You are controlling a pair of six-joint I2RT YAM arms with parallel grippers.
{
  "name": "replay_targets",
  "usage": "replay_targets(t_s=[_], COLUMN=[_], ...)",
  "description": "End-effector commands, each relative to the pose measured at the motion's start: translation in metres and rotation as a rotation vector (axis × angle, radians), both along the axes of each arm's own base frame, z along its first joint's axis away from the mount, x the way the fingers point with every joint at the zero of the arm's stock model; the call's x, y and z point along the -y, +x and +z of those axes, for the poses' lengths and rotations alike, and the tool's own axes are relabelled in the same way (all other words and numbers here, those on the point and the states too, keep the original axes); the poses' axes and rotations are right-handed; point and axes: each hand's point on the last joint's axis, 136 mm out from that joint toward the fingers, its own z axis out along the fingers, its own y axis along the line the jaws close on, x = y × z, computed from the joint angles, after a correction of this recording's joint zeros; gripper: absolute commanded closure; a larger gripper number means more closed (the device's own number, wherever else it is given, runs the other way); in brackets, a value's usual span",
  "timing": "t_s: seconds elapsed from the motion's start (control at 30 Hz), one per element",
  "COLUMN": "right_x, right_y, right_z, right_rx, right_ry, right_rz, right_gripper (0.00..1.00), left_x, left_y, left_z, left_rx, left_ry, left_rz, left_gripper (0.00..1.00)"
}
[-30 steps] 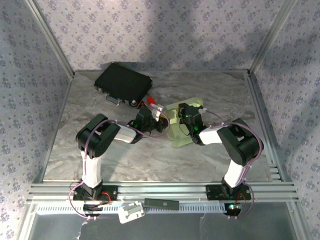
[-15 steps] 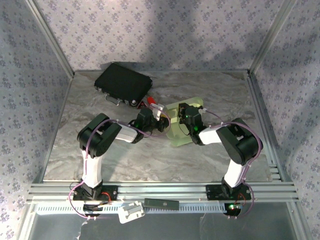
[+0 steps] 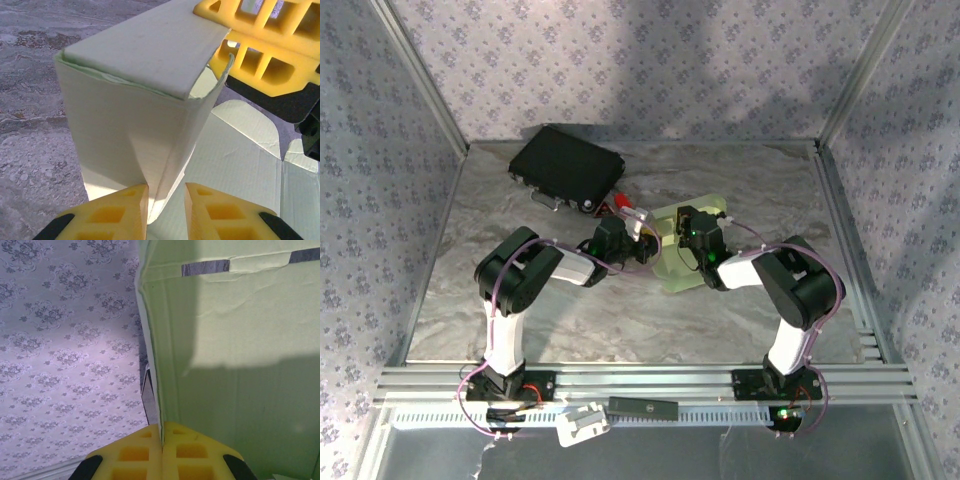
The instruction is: Fold the paper box
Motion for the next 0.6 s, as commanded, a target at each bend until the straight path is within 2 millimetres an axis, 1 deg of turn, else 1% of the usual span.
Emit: replay_targets(t_s=[0.0, 0.17, 0.43, 0.57], right_x=[-0.005, -0.005, -0.008, -0.007], right_y=[-0.008, -0.009, -0.009, -0.010], right_z=[-0.022, -0.023, -0.021, -0.023], right_rx=[-0.064, -0.066, -0.065, -0.070], right_ry=[-0.005, 0.000, 0.005, 0.007], right_rz=[0.020, 0.019, 0.021, 0.017], right_gripper=[1.00, 1.00, 1.00, 1.00], left_x=[0.010, 0.012, 0.011, 0.015], left_y=[-0.003, 0.000, 0.011, 0.010], left_z=[0.021, 0.023, 0.020, 0.021], left_rx=[0.048, 0.055, 0.071, 0.091], left_ry=[-0.059, -0.063, -0.024, -0.008], left_rz=[-0.034, -0.015, 0.050, 0.075], left_gripper=[0.73, 0.69, 0.72, 0.71])
